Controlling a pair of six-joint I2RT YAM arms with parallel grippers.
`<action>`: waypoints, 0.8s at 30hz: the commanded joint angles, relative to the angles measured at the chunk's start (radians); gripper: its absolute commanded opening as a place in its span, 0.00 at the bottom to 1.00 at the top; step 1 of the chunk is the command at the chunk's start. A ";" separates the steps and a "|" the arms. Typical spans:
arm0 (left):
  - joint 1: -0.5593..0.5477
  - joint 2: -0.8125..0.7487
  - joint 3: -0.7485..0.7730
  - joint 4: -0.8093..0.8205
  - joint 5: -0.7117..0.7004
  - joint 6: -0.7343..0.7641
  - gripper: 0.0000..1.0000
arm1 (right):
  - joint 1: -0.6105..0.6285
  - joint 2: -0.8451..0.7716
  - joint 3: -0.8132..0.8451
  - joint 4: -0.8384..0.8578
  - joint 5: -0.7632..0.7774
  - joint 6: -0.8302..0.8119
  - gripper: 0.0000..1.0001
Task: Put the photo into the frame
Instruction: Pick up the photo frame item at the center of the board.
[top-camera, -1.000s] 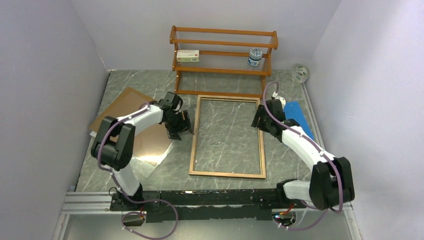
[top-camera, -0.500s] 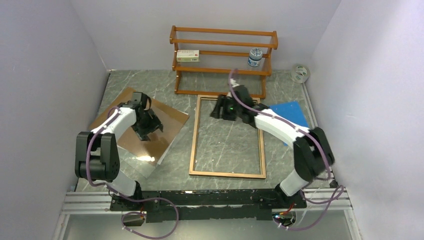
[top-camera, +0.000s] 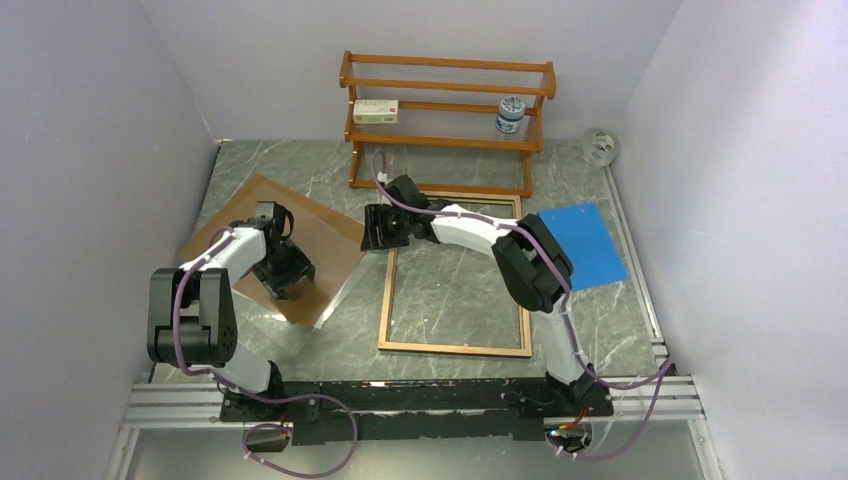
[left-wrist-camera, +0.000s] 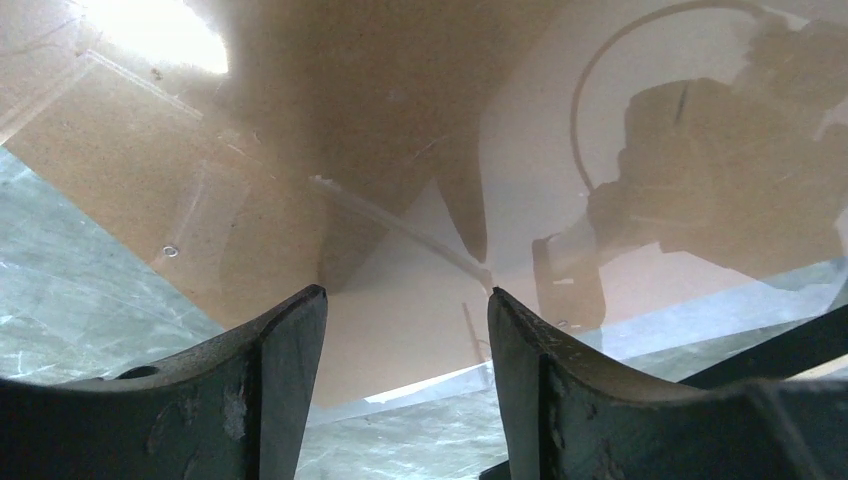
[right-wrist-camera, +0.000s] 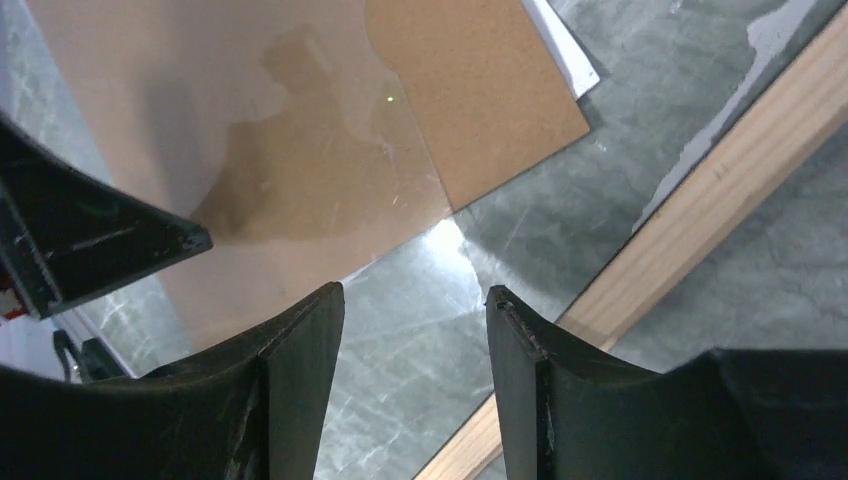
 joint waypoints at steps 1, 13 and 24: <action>0.001 -0.029 -0.019 0.006 -0.029 -0.020 0.65 | 0.013 0.049 0.128 -0.039 0.012 -0.058 0.58; 0.001 -0.057 -0.086 0.039 -0.021 -0.021 0.55 | 0.038 0.237 0.353 -0.240 0.013 -0.065 0.56; 0.000 -0.015 -0.096 0.047 -0.019 -0.034 0.49 | 0.007 0.246 0.369 -0.306 -0.361 -0.053 0.56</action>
